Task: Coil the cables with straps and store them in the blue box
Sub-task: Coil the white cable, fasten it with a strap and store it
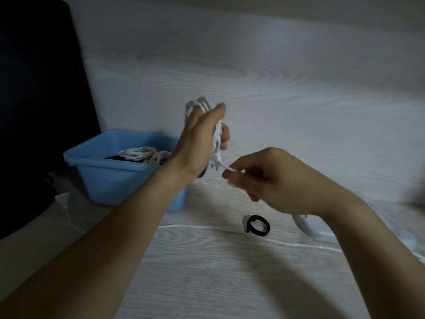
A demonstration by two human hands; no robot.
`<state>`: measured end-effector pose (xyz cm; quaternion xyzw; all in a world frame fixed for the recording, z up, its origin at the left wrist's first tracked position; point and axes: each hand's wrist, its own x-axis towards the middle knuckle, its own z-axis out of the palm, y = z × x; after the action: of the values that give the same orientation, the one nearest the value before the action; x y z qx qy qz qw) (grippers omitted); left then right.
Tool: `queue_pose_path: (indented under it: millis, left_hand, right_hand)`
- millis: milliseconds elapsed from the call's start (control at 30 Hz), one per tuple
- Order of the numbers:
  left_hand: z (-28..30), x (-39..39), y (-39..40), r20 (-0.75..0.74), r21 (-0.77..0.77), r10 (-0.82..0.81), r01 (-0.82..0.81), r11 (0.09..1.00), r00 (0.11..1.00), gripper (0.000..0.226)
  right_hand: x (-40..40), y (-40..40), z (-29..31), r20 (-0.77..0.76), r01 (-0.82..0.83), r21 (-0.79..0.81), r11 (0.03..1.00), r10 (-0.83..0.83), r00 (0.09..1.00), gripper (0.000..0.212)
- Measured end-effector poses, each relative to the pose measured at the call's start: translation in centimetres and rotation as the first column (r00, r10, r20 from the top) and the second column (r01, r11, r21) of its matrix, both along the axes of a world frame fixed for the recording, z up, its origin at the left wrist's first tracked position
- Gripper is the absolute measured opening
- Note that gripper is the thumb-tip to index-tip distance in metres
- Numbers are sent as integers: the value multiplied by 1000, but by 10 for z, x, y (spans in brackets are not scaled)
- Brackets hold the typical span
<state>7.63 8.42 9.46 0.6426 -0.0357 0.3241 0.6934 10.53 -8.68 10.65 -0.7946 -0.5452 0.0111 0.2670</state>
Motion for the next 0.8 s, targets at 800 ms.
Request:
queue_pose_path:
  millis: [800]
  left_hand:
    - [-4, -16, 1, -365, 31, -383, 422, 906, 849, 55]
  right_hand:
    - [30, -23, 11, -132, 170, 376, 911, -129, 983, 18]
